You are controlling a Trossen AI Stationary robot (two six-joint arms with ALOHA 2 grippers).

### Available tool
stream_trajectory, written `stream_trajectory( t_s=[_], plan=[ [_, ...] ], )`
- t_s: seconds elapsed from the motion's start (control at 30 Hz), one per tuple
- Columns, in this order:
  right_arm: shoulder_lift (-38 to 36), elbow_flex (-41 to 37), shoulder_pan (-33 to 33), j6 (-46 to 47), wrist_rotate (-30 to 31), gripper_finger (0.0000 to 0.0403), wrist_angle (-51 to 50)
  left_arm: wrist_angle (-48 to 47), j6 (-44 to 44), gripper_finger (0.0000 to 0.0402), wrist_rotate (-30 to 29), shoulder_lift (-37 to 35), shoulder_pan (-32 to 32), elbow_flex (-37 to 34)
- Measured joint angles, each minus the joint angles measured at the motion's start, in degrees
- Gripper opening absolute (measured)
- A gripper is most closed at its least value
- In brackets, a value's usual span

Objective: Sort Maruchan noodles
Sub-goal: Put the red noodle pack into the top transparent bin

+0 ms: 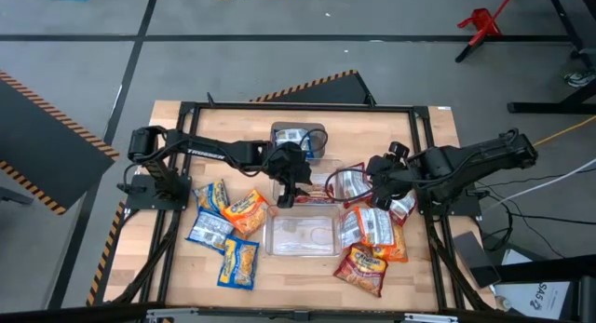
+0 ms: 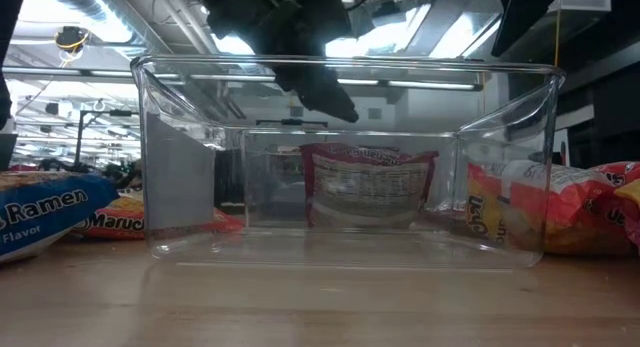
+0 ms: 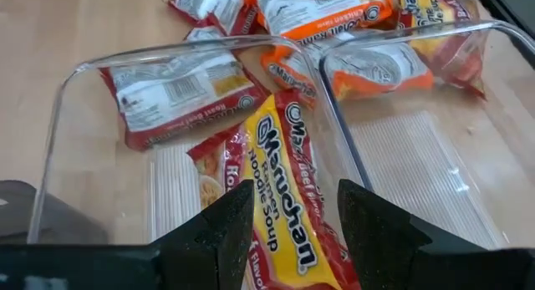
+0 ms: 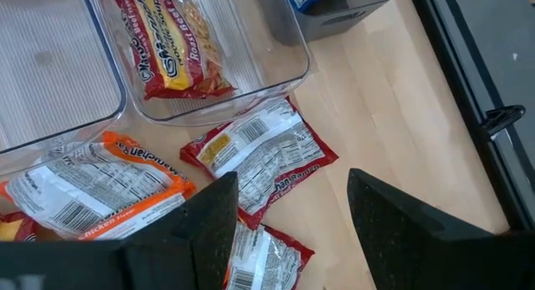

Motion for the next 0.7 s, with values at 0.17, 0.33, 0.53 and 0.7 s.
stream_trajectory(
  t_s=[0.17,0.33,0.53,0.7],
  plan=[
    [0.0,0.0,0.0,0.0,0.07,0.0211,0.02,-1.56,0.86,0.0167,0.1,0.92,0.04,0.0],
    [-0.04,0.0,0.0,-0.19,0.13,0.0211,0.27,-2.43,1.36,0.0167,0.16,2.85,0.04,-0.07],
    [-0.02,0.0,0.0,-0.66,0.94,0.0211,0.96,-2.04,1.77,0.0167,0.84,4.55,0.02,0.92],
    [-0.04,0.0,0.0,-0.66,1.11,0.0211,0.94,-3.23,1.88,0.0167,0.69,5.06,0.04,0.79]
  ],
)
